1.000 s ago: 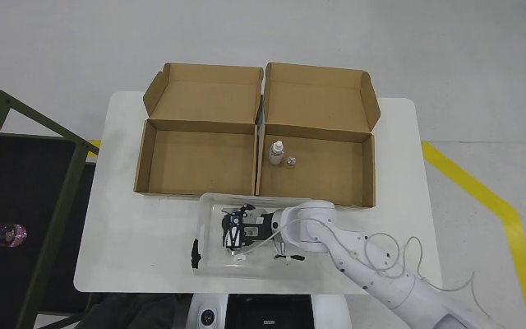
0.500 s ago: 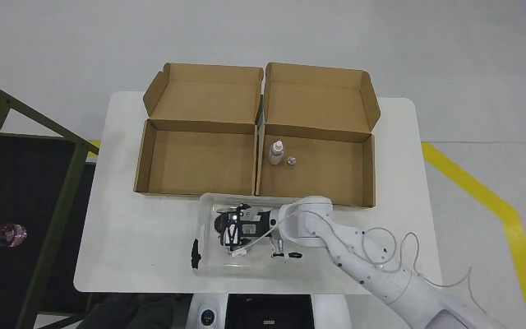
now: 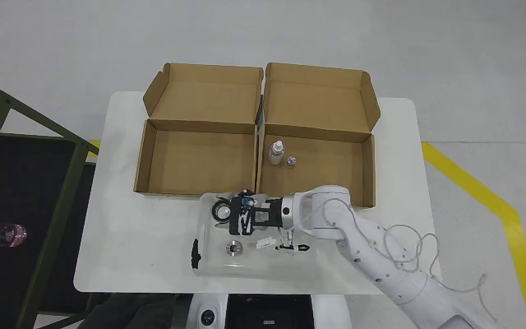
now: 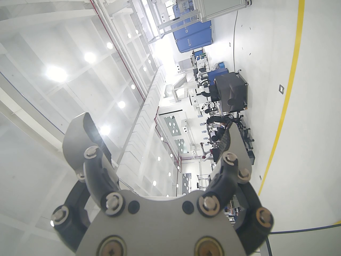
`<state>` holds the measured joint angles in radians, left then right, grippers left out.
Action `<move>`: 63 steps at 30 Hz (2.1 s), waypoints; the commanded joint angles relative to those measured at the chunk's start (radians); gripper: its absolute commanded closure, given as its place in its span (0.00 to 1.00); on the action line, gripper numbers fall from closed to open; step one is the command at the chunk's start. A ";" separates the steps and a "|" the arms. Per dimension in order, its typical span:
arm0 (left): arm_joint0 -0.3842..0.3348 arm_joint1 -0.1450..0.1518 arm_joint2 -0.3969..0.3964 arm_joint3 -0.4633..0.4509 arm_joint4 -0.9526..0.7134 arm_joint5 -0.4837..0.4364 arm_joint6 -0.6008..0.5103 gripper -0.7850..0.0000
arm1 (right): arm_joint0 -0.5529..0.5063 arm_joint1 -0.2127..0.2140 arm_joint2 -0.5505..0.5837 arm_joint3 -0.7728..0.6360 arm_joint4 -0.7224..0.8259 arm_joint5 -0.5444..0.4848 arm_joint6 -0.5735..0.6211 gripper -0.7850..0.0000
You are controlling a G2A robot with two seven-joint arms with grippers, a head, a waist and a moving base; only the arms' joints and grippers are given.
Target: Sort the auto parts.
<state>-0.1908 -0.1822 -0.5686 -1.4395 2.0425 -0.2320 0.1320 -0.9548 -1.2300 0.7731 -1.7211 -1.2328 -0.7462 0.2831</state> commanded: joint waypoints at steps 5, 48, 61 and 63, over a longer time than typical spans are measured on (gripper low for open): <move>0.000 0.000 0.000 0.000 0.000 0.000 0.000 0.00 | -0.016 0.009 0.049 -0.071 0.003 0.009 -0.002 1.00; 0.000 0.000 0.000 0.000 0.000 0.000 0.000 0.00 | 0.305 -0.148 -0.141 0.428 -0.037 0.289 -0.071 1.00; 0.000 0.000 0.000 0.000 0.000 0.000 0.000 0.00 | 0.377 -0.212 -0.183 0.618 -0.071 0.351 -0.105 0.91; 0.000 0.000 0.000 0.000 0.000 0.000 0.000 0.00 | 0.382 -0.219 -0.184 0.637 -0.071 0.349 -0.108 0.84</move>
<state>-0.1908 -0.1823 -0.5686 -1.4395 2.0425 -0.2320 0.1320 -0.5756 -1.4459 0.5895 -1.0948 -1.3040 -0.3958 0.1766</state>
